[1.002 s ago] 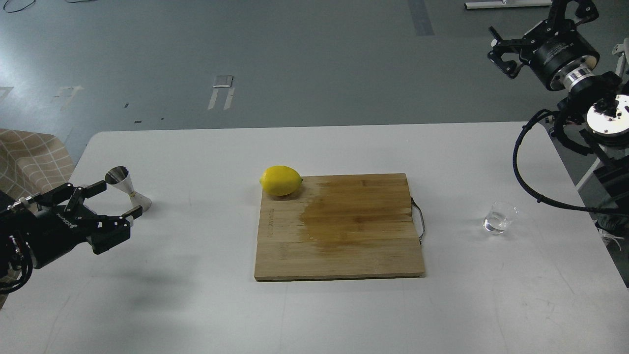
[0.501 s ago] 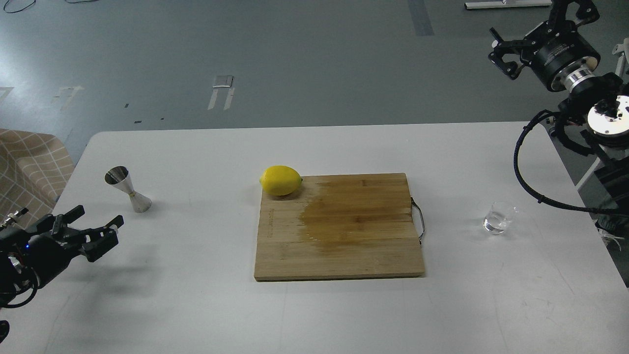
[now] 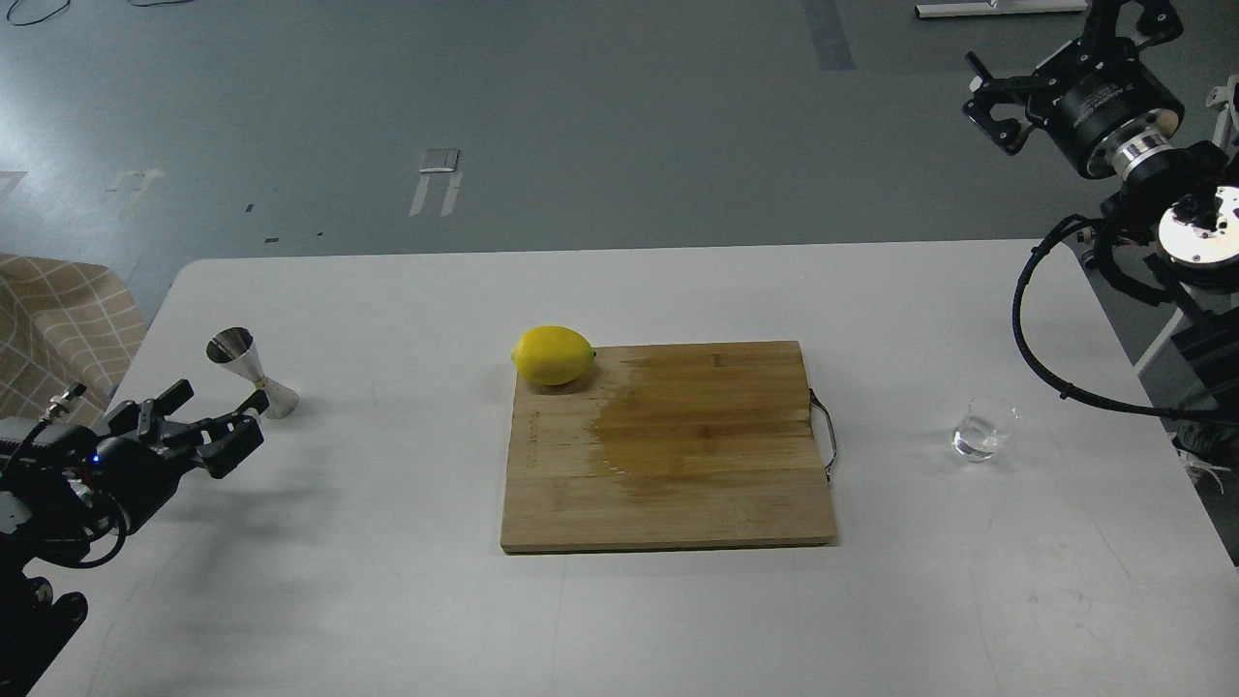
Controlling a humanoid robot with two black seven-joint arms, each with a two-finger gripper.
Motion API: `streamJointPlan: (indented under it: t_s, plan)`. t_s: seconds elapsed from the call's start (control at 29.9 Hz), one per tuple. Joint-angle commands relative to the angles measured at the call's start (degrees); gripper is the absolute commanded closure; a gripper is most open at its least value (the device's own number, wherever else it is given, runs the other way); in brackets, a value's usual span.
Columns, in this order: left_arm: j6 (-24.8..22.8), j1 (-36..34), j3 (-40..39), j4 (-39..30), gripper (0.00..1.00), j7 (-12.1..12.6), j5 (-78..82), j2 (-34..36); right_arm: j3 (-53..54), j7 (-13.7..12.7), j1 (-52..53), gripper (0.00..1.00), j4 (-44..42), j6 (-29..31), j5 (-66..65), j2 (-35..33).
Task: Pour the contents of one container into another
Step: 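Close the left gripper around the metal jigger, then lift the jigger with the left gripper and carry it over the board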
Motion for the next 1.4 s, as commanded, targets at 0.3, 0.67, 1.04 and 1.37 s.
streamJointPlan:
  t_s: [0.3,0.67,1.04,1.37]
  plan:
    - [1.0,-5.6,6.4,8.0,0.02,0.0,-2.7,-3.6,0.0,0.0,0.0,0.00,0.0,-0.1,0.0,-0.1]
    - [1.9,-10.0,11.8,13.6,0.04,0.0,-5.8,-5.8,0.0,0.1,0.0,0.00,0.1,-0.1,0.0,-0.2]
    - [4.5,-14.1,17.4,21.6,0.09,0.0,-8.9,-9.8,0.0,0.1,-0.1,0.00,0.4,-0.3,0.0,-1.1]
    - [4.9,-14.9,20.6,21.9,0.66,0.0,-11.5,-9.6,0.1,0.1,0.2,0.00,0.6,-0.3,0.0,-1.2]
